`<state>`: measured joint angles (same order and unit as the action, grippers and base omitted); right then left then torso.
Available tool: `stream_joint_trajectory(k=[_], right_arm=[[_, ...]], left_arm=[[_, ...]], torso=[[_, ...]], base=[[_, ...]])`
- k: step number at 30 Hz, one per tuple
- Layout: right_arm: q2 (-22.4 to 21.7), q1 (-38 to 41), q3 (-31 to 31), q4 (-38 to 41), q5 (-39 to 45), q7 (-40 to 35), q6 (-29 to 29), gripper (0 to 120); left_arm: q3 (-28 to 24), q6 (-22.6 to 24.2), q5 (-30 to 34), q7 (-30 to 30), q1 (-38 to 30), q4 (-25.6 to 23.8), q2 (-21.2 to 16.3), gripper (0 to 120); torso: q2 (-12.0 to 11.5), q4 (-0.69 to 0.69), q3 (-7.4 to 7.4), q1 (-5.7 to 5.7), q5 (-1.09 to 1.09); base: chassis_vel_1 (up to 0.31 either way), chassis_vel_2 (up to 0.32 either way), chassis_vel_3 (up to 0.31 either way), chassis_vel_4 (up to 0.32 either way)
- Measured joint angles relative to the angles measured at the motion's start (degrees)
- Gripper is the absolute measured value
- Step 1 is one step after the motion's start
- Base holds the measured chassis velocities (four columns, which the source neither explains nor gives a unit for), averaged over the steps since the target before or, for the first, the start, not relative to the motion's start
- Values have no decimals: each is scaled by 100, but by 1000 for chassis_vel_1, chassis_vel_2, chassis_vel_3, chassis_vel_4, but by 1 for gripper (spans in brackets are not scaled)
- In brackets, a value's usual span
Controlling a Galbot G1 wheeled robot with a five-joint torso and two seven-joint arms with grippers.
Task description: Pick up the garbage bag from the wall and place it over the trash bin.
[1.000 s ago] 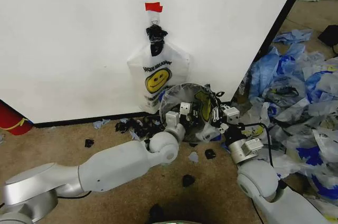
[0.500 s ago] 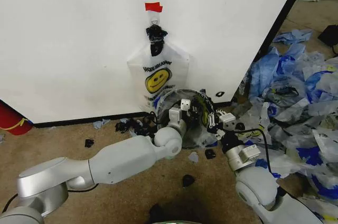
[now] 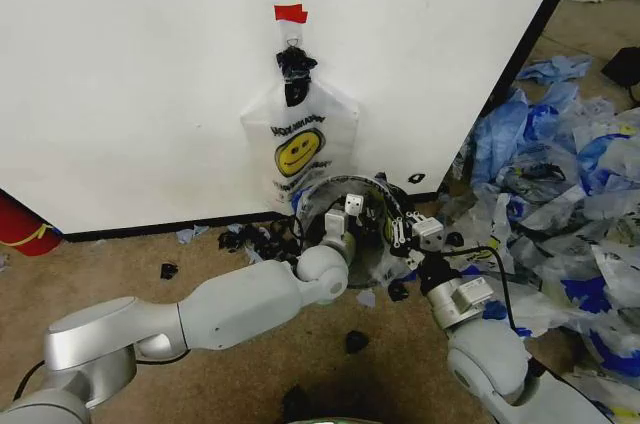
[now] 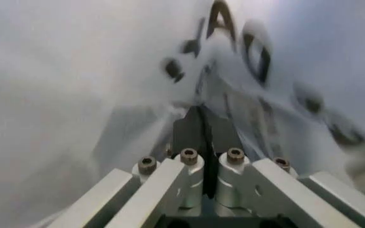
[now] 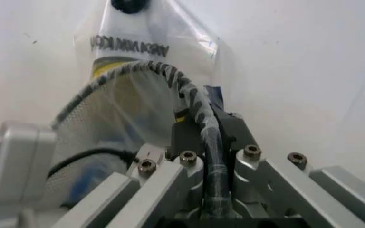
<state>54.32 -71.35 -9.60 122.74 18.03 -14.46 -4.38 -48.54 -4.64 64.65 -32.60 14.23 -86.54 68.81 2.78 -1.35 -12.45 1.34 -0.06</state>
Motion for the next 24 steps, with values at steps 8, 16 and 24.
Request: stream_joint_trajectory(k=[8, 16, 24], right_arm=[[-23, 69, 9, -40, 27, -32, -24, 0], [-83, 95, 13, -50, 66, -33, -23, 0], [7, 70, 52, -75, 7, -31, -25, 0]], left_arm=[[-172, 50, -17, -25, 68, -211, -119, 0], [-184, 50, -91, -32, 150, -204, -173, 0], [-3, 13, 218, -173, 90, -205, -139, 0]], torso=[[0, -1, 0, 0, 0], [0, 0, 0, 0, -1], [0, -1, 0, 0, 0]], base=[[0, 0, 0, 0], [0, 0, 0, 0], [0, 0, 0, 0]])
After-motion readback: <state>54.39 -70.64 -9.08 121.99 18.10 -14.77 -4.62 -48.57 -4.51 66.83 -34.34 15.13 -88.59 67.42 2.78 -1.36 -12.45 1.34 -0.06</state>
